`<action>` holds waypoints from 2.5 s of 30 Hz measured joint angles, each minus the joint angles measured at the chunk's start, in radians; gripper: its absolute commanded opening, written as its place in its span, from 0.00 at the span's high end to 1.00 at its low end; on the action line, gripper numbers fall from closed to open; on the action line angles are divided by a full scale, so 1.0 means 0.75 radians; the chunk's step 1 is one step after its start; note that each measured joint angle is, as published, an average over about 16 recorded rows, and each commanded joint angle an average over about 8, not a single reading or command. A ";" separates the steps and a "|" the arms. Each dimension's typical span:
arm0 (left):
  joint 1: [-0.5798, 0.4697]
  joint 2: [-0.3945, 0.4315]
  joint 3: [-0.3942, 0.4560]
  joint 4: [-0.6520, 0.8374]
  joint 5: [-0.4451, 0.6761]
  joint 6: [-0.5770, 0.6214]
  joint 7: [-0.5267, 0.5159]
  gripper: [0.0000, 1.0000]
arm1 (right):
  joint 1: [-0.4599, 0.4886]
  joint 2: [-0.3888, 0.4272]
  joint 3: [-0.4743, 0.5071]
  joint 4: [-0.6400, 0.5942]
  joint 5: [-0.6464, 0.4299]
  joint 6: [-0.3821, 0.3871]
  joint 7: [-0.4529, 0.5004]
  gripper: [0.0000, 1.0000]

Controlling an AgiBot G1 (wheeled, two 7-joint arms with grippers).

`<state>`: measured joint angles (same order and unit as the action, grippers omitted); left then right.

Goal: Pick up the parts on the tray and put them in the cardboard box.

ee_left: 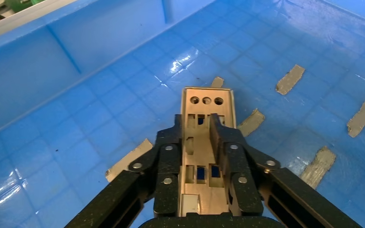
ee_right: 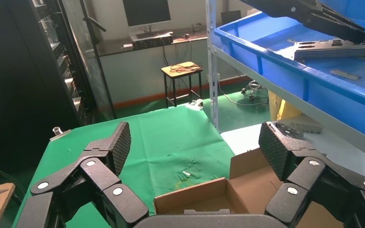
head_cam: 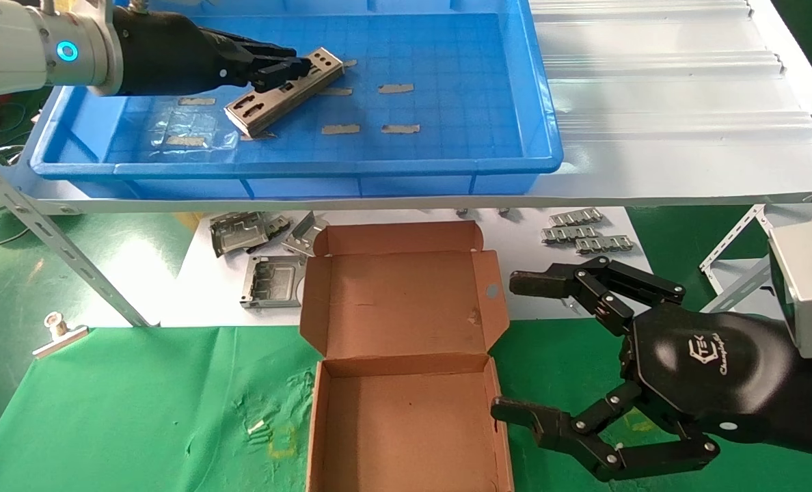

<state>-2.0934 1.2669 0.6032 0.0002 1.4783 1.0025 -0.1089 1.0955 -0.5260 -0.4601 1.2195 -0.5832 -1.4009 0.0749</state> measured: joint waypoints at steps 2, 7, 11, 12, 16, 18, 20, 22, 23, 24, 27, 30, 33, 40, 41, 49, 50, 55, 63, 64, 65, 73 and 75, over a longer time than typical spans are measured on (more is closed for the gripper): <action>-0.001 -0.001 -0.001 -0.001 -0.001 0.000 0.000 1.00 | 0.000 0.000 0.000 0.000 0.000 0.000 0.000 0.00; -0.004 -0.003 0.000 -0.005 -0.001 0.002 0.006 0.74 | 0.000 0.000 0.000 0.000 0.000 0.000 0.000 0.00; -0.005 -0.004 0.001 -0.009 0.001 0.004 0.015 0.24 | 0.000 0.000 0.000 0.000 0.000 0.000 0.000 0.00; -0.005 -0.004 0.001 -0.010 0.002 0.003 0.018 0.12 | 0.000 0.000 0.000 0.000 0.000 0.000 0.000 0.00; -0.004 -0.003 0.003 -0.013 0.004 -0.001 0.032 0.00 | 0.000 0.000 0.000 0.000 0.000 0.000 0.000 0.00; -0.003 -0.003 0.004 -0.015 0.006 -0.004 0.039 0.00 | 0.000 0.000 0.000 0.000 0.000 0.000 0.000 0.00; -0.003 -0.002 0.005 -0.016 0.007 -0.008 0.046 0.00 | 0.000 0.000 0.000 0.000 0.000 0.000 0.000 0.00; -0.003 -0.001 0.005 -0.017 0.008 -0.011 0.052 0.00 | 0.000 0.000 0.000 0.000 0.000 0.000 0.000 0.00; -0.003 0.000 0.005 -0.017 0.008 -0.013 0.054 0.00 | 0.000 0.000 0.000 0.000 0.000 0.000 0.000 0.00; -0.003 0.000 0.005 -0.017 0.008 -0.014 0.057 0.00 | 0.000 0.000 0.000 0.000 0.000 0.000 0.000 0.00; -0.004 0.001 0.004 -0.018 0.006 -0.013 0.064 0.00 | 0.000 0.000 0.000 0.000 0.000 0.000 0.000 0.00; -0.005 0.001 0.001 -0.018 0.002 -0.005 0.069 0.00 | 0.000 0.000 0.000 0.000 0.000 0.000 0.000 0.00; -0.006 0.001 -0.002 -0.017 -0.002 0.006 0.072 0.00 | 0.000 0.000 0.000 0.000 0.000 0.000 0.000 0.00; -0.005 0.000 -0.008 -0.012 -0.011 0.031 0.075 0.33 | 0.000 0.000 0.000 0.000 0.000 0.000 0.000 0.00; -0.005 0.000 -0.008 -0.011 -0.011 0.033 0.075 0.45 | 0.000 0.000 0.000 0.000 0.000 0.000 0.000 0.00; -0.001 0.003 -0.007 -0.002 -0.010 0.041 0.069 1.00 | 0.000 0.000 0.000 0.000 0.000 0.000 0.000 0.00; -0.001 0.003 -0.007 -0.001 -0.010 0.042 0.069 1.00 | 0.000 0.000 0.000 0.000 0.000 0.000 0.000 0.00; 0.001 0.004 -0.006 0.001 -0.008 0.050 0.065 1.00 | 0.000 0.000 0.000 0.000 0.000 0.000 0.000 0.00; 0.005 0.004 -0.001 0.002 -0.002 0.057 0.065 1.00 | 0.000 0.000 0.000 0.000 0.000 0.000 0.000 0.00; 0.006 0.004 -0.001 0.003 -0.001 0.056 0.066 1.00 | 0.000 0.000 0.000 0.000 0.000 0.000 0.000 0.00; 0.006 0.004 0.000 0.003 0.000 0.056 0.066 1.00 | 0.000 0.000 0.000 0.000 0.000 0.000 0.000 0.00; 0.009 0.002 0.001 0.001 0.002 0.052 0.068 1.00 | 0.000 0.000 0.000 0.000 0.000 0.000 0.000 0.00; 0.009 0.001 0.000 0.000 0.000 0.054 0.069 1.00 | 0.000 0.000 0.000 0.000 0.000 0.000 0.000 0.00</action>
<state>-2.0867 1.2679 0.6033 0.0000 1.4786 1.0428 -0.0573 1.0955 -0.5260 -0.4601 1.2195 -0.5831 -1.4009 0.0749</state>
